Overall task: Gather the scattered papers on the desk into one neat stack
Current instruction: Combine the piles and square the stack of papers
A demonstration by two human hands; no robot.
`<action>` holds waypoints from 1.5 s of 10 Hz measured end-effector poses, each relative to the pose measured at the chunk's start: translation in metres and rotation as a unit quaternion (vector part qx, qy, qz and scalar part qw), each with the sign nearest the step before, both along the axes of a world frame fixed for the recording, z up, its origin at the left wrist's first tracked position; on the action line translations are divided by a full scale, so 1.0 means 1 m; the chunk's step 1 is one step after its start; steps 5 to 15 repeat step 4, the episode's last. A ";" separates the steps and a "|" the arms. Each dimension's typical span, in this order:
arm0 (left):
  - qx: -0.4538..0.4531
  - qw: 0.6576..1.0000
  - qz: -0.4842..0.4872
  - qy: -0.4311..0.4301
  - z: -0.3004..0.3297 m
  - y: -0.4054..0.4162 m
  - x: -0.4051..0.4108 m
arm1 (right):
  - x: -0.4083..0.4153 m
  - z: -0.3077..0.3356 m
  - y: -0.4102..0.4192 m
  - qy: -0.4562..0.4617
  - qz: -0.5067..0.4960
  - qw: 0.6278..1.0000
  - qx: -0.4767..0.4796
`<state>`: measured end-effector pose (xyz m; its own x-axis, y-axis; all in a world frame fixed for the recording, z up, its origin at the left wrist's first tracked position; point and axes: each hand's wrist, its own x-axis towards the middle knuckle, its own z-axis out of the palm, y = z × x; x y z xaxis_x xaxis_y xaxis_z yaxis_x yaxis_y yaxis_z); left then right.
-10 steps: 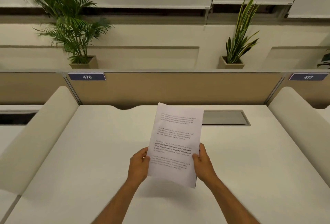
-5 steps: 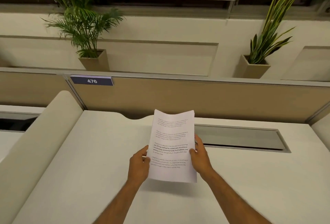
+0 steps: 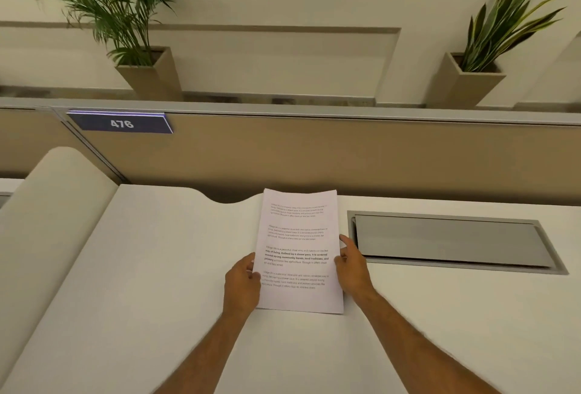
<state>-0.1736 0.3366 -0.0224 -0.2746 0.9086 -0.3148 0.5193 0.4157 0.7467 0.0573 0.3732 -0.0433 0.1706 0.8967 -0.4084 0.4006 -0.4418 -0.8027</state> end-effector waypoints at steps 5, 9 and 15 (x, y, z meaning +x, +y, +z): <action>-0.037 0.997 0.007 0.072 -0.029 0.005 0.004 | -0.004 -0.022 -0.002 -0.173 0.065 0.983 -0.001; -0.037 0.997 0.007 0.072 -0.029 0.005 0.004 | -0.004 -0.022 -0.002 -0.173 0.065 0.983 -0.001; -0.037 0.997 0.007 0.072 -0.029 0.005 0.004 | -0.004 -0.022 -0.002 -0.173 0.065 0.983 -0.001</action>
